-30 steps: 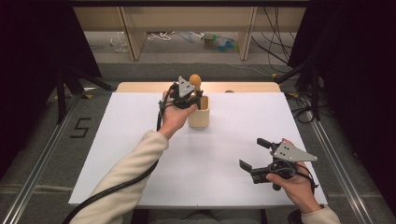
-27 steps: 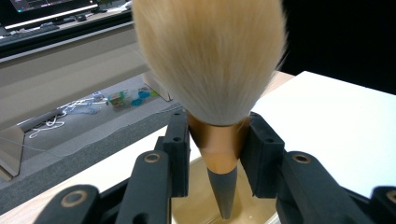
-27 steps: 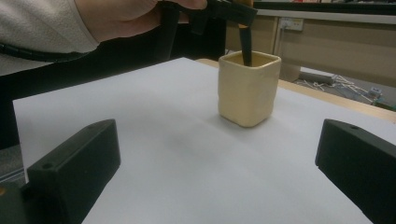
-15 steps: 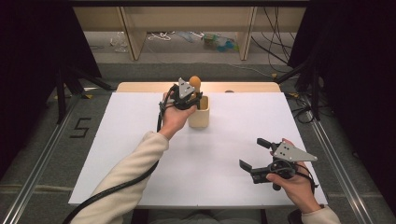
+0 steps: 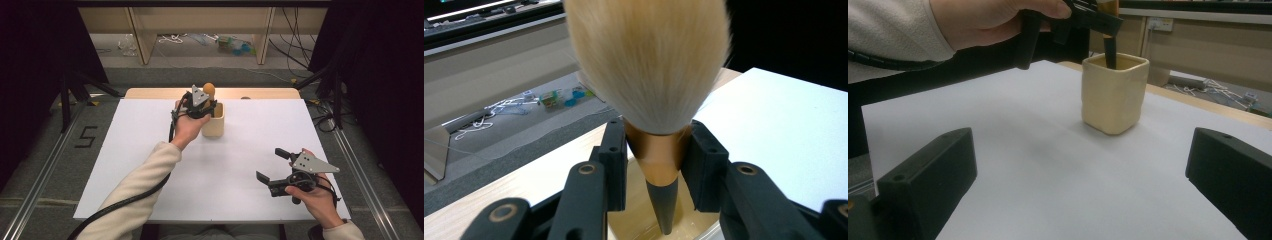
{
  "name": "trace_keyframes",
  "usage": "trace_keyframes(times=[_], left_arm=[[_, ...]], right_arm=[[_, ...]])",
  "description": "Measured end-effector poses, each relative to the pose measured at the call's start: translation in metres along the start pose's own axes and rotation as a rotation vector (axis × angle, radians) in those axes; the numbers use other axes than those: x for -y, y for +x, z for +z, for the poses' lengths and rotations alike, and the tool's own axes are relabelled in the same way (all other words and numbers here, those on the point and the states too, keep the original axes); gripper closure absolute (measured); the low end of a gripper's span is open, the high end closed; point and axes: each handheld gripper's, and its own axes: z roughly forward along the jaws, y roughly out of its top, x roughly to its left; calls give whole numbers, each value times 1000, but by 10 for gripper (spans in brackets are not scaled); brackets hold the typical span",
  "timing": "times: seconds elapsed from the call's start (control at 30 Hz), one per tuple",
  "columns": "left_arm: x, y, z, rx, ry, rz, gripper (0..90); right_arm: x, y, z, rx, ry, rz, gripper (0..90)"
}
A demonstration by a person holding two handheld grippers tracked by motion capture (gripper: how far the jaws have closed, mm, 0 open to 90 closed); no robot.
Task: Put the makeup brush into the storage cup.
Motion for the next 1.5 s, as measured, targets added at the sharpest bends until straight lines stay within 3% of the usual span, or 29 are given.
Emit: trace_keyframes(times=[0.53,0.57,0.6,0.77,0.8,0.87,0.93,0.97,1.03,1.1,1.17,1.5], left_arm=[[5,-1,4,0,18,-7,656],[5,1,5,-1,6,13,656],[6,-1,4,0,21,-11,656],[7,0,5,1,25,-17,655],[6,1,5,0,14,7,656],[7,-1,5,2,26,-22,656],[7,1,6,2,16,-1,655],[7,0,6,4,29,-24,655],[7,1,7,3,21,0,655],[8,2,8,3,26,-2,655],[9,0,7,5,38,-28,655],[10,1,9,10,45,-43,654]], right_arm=[[0,1,0,-4,7,10,9],[0,0,0,-3,3,5,9],[0,0,0,0,2,0,9],[0,1,0,-5,4,4,9],[0,1,0,-6,4,5,9],[0,0,0,-4,-2,-4,9],[0,1,0,-8,4,5,9],[0,0,0,-6,-1,-3,9],[0,0,0,-10,0,-3,9],[0,0,0,-9,-1,-1,9],[0,1,0,-13,10,15,10],[0,2,-1,-16,17,23,11]])
